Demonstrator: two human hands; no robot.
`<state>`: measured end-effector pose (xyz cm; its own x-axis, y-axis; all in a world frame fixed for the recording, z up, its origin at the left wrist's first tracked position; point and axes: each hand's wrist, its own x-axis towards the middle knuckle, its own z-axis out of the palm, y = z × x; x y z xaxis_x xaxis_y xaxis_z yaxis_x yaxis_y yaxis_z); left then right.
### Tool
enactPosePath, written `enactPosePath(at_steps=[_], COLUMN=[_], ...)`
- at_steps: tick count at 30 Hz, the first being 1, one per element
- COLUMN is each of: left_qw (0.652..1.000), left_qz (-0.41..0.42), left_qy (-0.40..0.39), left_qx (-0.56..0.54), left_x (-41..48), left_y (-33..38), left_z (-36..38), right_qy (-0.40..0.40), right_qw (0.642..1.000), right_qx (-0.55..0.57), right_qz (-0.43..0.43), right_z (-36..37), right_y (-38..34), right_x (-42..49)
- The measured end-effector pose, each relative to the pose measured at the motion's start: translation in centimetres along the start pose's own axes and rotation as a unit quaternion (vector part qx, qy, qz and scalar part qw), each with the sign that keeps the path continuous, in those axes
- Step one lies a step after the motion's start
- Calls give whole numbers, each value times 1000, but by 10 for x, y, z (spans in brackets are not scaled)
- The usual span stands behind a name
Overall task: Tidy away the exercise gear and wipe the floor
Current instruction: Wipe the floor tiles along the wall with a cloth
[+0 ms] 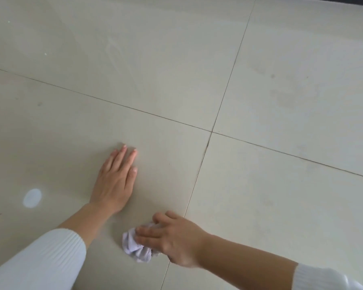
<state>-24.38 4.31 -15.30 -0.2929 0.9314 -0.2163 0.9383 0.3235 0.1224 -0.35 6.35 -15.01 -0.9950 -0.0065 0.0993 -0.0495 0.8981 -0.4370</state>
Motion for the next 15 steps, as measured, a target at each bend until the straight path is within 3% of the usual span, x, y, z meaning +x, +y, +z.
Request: enactPosePath(at_steps=[2, 4, 6, 8, 12, 15], left_qw=[1000, 999, 998, 997, 996, 995], left_qz=[1, 4, 4, 16, 49, 82], left_qy=[10, 29, 46, 54, 51, 53], left_qx=[-8, -24, -44, -50, -46, -32], left_x=[14, 28, 44, 65, 118, 157], left_y=[1, 3, 6, 6, -5, -14], left_z=[1, 0, -3, -6, -18, -27], right_qy=[-11, 4, 34, 84, 183, 183], right_qw=[1000, 998, 989, 961, 812, 708], right_qx=[-10, -65, -114, -138, -164, -143], right_qz=[-23, 5, 89, 224, 529, 667], right_z=[-9, -24, -46, -70, -113, -123], right_y=[20, 52, 89, 128, 182, 199], right_x=[-2, -8, -20, -33, -55, -34])
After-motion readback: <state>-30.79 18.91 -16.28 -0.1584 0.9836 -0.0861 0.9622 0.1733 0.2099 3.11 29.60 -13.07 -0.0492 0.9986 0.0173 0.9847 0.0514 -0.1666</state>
